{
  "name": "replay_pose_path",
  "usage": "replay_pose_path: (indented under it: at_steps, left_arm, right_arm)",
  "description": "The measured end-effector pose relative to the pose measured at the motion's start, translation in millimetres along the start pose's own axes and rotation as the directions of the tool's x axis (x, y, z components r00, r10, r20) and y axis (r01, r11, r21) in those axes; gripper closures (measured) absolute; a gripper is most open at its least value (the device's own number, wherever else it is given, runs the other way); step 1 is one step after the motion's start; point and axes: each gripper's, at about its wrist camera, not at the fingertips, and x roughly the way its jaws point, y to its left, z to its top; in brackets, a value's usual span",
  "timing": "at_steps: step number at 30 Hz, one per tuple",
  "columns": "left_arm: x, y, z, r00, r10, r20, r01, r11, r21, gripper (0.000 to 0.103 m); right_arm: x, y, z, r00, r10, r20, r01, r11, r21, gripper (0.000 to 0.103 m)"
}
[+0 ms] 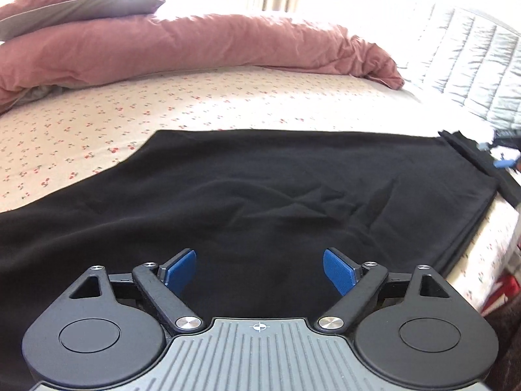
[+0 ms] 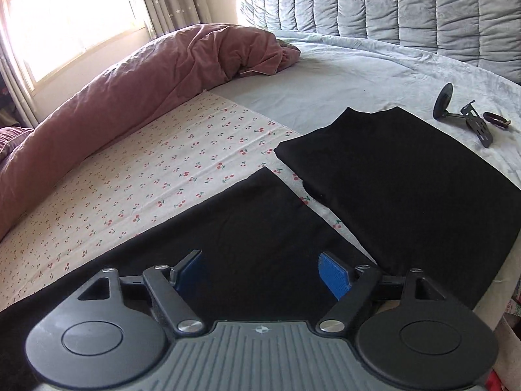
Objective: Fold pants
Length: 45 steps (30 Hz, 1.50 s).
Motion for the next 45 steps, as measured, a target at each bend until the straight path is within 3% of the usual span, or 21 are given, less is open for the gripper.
replay_pose_path:
  at_steps: [3,5,9,13,16,21,27,29,32,34,38,41,45]
  left_arm:
    - [3.6,5.6,12.6,0.999,0.046,0.002,-0.046,0.996,-0.077,0.012]
    - [5.7,9.3,17.0,0.999,0.029,0.015,-0.026,0.991,-0.133,0.007]
    - [10.8,16.5,5.1,0.992,0.032,0.124,-0.006,0.977,-0.211,0.004]
    - [19.8,18.2,-6.9,0.985,0.084,0.152,-0.052,0.977,-0.207,0.004]
    - [27.4,19.4,-6.7,0.984,0.100,0.151,-0.066,0.974,-0.216,0.004]
    - [33.7,19.0,-7.4,0.988,0.073,0.132,-0.041,0.971,-0.235,0.004]
    - [38.2,13.1,-6.0,0.991,0.042,0.125,-0.013,0.974,-0.225,0.004]
    - [40.3,12.1,-3.7,0.992,0.016,0.124,0.014,0.972,-0.236,0.004]
    - [43.3,12.1,-0.6,0.991,-0.037,0.129,0.071,0.962,-0.263,0.004]
    - [45.6,11.8,1.4,0.988,-0.072,0.134,0.108,0.954,-0.279,0.005]
    - [50.7,10.4,4.3,0.982,-0.128,0.142,0.166,0.938,-0.304,0.006]
    - [55.5,12.0,5.4,0.974,-0.173,0.147,0.213,0.918,-0.334,0.006]
    - [62.0,15.5,6.3,0.960,-0.240,0.145,0.278,0.885,-0.374,0.016]
  right_arm:
    - [-4.9,-16.2,-16.8,1.000,-0.025,-0.005,0.025,0.998,0.051,0.021]
    - [-1.2,-24.3,-29.2,0.999,-0.039,-0.008,0.039,0.996,0.076,0.021]
    - [15.8,-41.7,-50.3,0.992,-0.113,-0.051,0.119,0.984,0.135,0.026]
    - [31.5,-50.3,-55.2,0.993,-0.112,0.024,0.109,0.986,0.123,0.027]
    - [43.2,-45.1,-55.2,0.985,-0.156,0.078,0.150,0.985,0.080,0.038]
    - [46.2,-42.5,-50.3,0.983,-0.145,0.109,0.132,0.984,0.116,0.093]
    - [33.6,-13.4,-50.8,0.978,-0.135,0.160,0.133,0.991,0.022,0.094]
    - [25.9,5.9,-51.1,0.974,-0.100,0.202,0.113,0.992,-0.055,0.094]
    - [16.5,45.3,-54.2,0.972,0.015,0.233,0.032,0.980,-0.198,0.094]
    - [11.9,71.8,-60.6,0.970,0.100,0.219,-0.033,0.955,-0.293,0.094]
    - [4.0,129.8,-84.7,0.954,0.273,0.126,-0.180,0.855,-0.486,0.094]
    - [-3.4,165.1,-107.7,0.929,0.370,0.027,-0.281,0.749,-0.600,0.094]
    - [-16.2,206.1,-144.7,0.895,0.436,-0.095,-0.361,0.581,-0.729,0.094]
